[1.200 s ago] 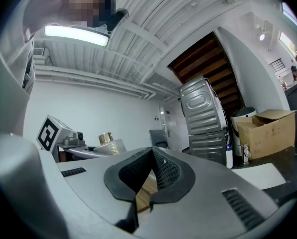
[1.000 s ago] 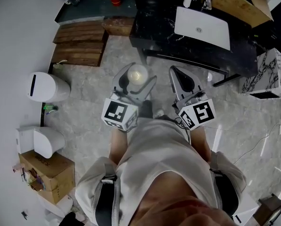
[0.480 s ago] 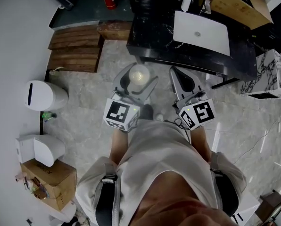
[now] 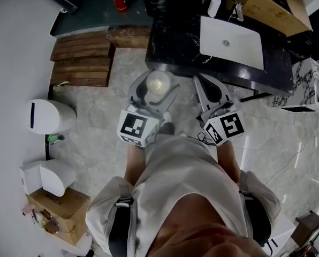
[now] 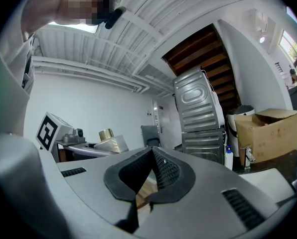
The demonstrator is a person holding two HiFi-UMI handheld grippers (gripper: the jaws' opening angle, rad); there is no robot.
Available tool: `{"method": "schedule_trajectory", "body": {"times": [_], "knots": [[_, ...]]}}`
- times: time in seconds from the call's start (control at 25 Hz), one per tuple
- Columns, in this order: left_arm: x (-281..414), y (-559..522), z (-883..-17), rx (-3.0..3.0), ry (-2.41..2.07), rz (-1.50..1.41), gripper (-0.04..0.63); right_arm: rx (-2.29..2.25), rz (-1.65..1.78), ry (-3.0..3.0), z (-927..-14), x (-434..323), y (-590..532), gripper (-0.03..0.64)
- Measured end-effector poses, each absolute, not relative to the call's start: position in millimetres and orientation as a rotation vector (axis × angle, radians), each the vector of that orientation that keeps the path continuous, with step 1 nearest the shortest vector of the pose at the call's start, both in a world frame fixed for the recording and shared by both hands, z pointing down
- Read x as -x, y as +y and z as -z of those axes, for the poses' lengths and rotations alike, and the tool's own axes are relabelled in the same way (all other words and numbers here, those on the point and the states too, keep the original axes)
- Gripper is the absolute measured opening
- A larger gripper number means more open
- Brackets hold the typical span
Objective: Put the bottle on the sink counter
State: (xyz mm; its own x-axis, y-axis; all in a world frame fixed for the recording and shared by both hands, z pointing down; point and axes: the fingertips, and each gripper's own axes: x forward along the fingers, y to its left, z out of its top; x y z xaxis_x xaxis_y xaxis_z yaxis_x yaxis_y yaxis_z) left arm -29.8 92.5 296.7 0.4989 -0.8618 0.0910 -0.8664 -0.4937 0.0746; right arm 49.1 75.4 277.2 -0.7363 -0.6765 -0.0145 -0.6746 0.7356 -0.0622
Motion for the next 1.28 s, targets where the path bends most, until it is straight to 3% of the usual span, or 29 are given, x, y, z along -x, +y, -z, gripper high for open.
{"method": "schedule_trajectory", "body": {"times": [1.28], "knots": [[80, -42, -304, -2.709, -1.342, -0.069, 0.322, 1.355, 0.113, 2.857, -293, -1, -44, -0.003]]}}
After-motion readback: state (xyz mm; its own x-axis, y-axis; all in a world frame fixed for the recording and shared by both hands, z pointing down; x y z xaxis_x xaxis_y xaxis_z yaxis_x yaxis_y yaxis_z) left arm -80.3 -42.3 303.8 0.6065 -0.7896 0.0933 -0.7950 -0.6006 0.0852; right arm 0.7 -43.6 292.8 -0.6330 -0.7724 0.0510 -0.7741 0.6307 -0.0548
